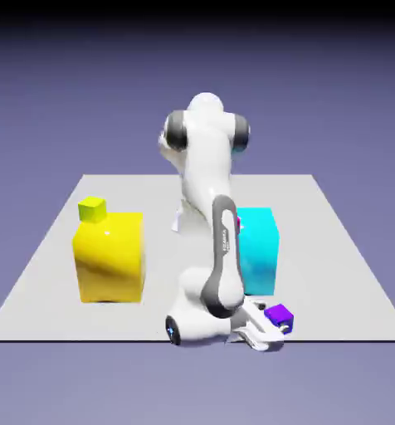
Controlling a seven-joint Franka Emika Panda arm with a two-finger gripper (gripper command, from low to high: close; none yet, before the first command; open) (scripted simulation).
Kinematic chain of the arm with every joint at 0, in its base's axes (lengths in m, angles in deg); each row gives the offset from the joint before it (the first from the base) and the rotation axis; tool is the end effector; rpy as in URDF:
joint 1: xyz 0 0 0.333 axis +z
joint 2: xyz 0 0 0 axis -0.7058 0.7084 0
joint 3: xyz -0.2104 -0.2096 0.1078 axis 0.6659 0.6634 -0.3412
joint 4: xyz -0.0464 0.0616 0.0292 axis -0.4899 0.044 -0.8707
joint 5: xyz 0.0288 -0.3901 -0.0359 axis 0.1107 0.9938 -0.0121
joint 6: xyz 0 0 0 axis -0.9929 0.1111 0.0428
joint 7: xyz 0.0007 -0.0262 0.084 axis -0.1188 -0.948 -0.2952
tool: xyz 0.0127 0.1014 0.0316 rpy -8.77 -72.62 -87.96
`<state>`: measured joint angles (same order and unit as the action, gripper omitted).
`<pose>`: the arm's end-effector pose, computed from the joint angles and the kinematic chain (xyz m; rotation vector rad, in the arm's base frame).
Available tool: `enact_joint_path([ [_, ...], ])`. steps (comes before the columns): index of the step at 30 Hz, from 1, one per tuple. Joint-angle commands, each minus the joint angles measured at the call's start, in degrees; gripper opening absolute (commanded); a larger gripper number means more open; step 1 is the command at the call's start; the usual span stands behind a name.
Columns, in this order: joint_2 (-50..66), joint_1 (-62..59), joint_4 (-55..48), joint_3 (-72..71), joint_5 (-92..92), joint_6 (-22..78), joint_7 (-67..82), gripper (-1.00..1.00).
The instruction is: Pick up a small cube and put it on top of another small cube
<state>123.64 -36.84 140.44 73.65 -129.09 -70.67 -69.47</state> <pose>0.5532 0.1223 0.0540 -1.3720 1.8929 1.7968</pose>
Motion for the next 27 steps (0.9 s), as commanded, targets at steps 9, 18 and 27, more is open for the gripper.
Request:
enact_joint_path([
  [9,-12.05,-12.72,-0.14,7.53,6.88,9.24,-4.3,-1.0],
  [18,-26.96,-31.41,6.7,16.12,12.66,17.28,-6.48,-1.0],
  [27,-40.76,-50.1,13.93,24.29,18.03,25.3,-8.21,-1.0],
])
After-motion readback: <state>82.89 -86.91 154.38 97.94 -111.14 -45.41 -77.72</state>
